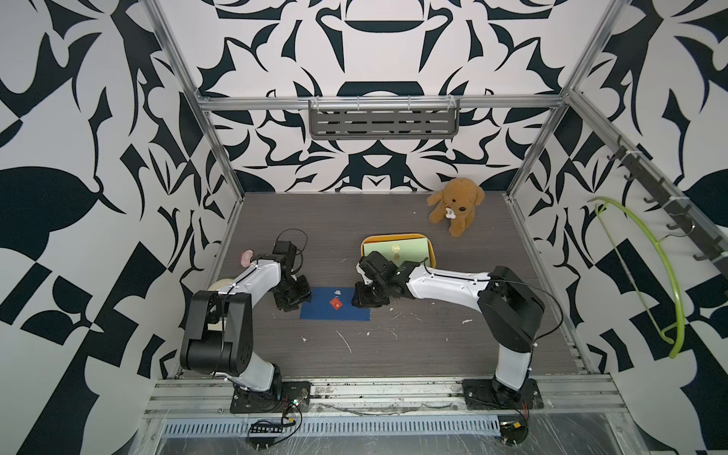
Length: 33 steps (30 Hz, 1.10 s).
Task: Put the sealed envelopes into the storage box
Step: Pick up the envelope from the center of the board.
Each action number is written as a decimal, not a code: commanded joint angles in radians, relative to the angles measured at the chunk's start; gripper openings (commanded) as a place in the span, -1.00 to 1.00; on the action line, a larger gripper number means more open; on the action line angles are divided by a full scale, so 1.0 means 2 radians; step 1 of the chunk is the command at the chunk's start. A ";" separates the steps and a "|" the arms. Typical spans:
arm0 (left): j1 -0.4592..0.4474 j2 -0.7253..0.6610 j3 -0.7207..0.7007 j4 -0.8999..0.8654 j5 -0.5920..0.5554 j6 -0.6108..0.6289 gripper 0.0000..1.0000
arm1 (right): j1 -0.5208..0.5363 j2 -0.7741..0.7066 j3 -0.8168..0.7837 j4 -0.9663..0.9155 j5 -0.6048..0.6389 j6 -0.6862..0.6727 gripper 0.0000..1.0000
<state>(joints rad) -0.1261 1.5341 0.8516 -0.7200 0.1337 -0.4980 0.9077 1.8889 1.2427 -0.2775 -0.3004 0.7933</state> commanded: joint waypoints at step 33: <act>0.002 0.016 -0.018 0.003 0.074 0.065 -0.09 | -0.011 0.059 0.003 -0.081 -0.003 -0.096 -0.90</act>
<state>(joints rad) -0.1188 1.5528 0.8223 -0.7036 0.2100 -0.3882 0.8894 1.9846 1.2472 -0.3328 -0.3790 0.6418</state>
